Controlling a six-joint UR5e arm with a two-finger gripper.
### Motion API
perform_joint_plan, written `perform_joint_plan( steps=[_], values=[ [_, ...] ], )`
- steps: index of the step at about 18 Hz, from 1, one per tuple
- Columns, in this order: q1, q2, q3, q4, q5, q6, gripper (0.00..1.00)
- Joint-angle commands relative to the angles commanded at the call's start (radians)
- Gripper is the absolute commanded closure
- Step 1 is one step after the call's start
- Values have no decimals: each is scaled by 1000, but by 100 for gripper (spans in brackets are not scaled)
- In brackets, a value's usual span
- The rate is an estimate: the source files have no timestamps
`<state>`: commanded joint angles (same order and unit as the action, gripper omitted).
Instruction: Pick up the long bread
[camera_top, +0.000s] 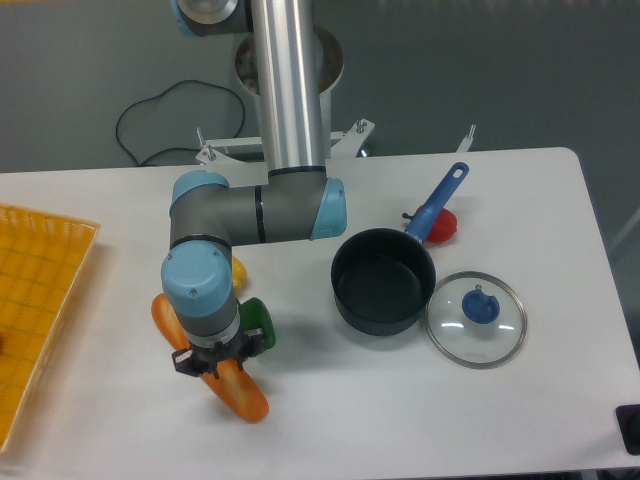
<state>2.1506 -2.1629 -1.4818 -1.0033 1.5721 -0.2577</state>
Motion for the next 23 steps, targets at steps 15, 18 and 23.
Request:
perform_joint_plan(
  steps=[15, 18, 23],
  values=[
    [-8, -34, 6, 5, 13, -12, 28],
    [-8, -32, 8, 5, 9, -11, 28],
    [-8, -28, 3, 5, 8, 21, 0]
  ],
)
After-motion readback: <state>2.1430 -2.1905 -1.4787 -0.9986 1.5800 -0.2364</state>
